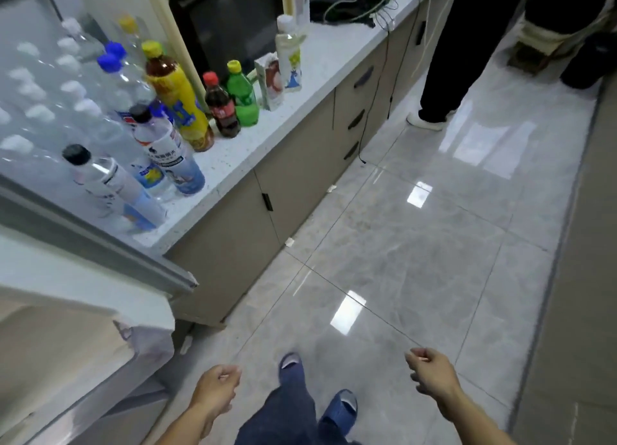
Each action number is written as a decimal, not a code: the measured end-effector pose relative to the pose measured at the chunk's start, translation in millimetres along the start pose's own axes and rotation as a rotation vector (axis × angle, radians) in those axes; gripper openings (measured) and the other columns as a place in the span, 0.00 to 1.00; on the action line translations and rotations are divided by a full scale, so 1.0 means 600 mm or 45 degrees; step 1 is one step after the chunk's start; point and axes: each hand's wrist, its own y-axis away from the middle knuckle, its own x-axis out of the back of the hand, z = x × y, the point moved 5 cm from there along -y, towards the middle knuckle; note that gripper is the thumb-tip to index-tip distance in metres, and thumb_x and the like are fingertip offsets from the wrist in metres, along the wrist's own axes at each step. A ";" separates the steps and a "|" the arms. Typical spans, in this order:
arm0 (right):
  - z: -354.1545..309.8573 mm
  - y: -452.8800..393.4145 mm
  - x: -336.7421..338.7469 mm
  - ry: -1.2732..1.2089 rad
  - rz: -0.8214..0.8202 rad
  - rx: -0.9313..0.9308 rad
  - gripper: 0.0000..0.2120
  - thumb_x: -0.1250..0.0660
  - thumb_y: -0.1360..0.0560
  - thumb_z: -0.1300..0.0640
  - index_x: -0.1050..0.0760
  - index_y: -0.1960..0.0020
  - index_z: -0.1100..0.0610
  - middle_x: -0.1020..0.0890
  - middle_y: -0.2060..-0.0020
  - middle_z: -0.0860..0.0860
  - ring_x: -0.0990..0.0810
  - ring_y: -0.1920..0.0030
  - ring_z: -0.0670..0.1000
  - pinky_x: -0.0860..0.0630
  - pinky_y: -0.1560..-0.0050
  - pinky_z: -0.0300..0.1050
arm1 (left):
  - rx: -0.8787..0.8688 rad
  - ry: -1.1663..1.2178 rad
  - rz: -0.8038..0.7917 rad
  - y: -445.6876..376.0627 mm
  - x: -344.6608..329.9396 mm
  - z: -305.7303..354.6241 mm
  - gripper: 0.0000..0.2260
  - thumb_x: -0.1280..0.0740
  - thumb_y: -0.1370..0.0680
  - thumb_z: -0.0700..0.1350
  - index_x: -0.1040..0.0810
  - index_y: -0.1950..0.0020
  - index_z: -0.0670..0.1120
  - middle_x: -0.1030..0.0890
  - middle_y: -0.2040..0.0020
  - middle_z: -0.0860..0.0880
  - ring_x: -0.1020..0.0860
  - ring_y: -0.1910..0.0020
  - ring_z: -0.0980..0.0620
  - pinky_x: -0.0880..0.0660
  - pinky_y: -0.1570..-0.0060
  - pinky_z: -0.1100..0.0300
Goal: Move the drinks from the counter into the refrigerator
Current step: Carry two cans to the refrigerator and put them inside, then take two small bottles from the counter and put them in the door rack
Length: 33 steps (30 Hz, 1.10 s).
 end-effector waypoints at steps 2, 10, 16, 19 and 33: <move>-0.089 -0.027 -0.006 0.038 -0.083 0.090 0.05 0.32 0.24 0.58 0.26 0.58 0.57 0.29 0.70 0.53 0.31 0.69 0.53 0.34 0.70 0.42 | 0.011 0.080 0.022 -0.008 -0.012 0.028 0.08 0.34 0.21 0.47 0.19 0.54 0.43 0.18 0.58 0.43 0.24 0.65 0.47 0.27 0.65 0.60; -0.320 -0.138 -0.042 0.185 -0.206 0.307 0.05 0.29 0.25 0.60 0.23 0.52 0.61 0.23 0.69 0.54 0.28 0.71 0.52 0.33 0.70 0.40 | 0.035 0.266 0.037 -0.068 -0.048 0.159 0.08 0.30 0.24 0.44 0.18 0.61 0.41 0.18 0.68 0.43 0.23 0.71 0.47 0.29 0.64 0.60; -0.395 -0.203 -0.002 0.342 -0.140 0.263 0.11 0.23 0.30 0.58 0.21 0.57 0.65 0.22 0.73 0.54 0.26 0.73 0.52 0.29 0.69 0.41 | 0.024 0.347 0.036 -0.087 -0.062 0.295 0.11 0.33 0.24 0.44 0.21 0.65 0.40 0.24 0.73 0.45 0.28 0.73 0.49 0.32 0.66 0.60; -0.421 -0.246 0.016 0.440 -0.093 0.253 0.09 0.22 0.31 0.58 0.20 0.60 0.63 0.16 0.69 0.57 0.18 0.66 0.56 0.23 0.60 0.44 | 0.007 0.464 0.069 -0.095 -0.063 0.369 0.09 0.34 0.22 0.43 0.20 0.59 0.41 0.23 0.69 0.45 0.28 0.69 0.48 0.31 0.68 0.61; -0.751 -0.382 -0.130 0.699 -0.455 0.670 0.06 0.25 0.28 0.62 0.21 0.55 0.58 0.17 0.64 0.55 0.21 0.66 0.52 0.28 0.64 0.33 | -0.315 0.721 0.581 -0.066 0.018 0.687 0.15 0.31 0.21 0.49 0.29 0.36 0.57 0.21 0.44 0.55 0.20 0.47 0.55 0.19 0.48 0.50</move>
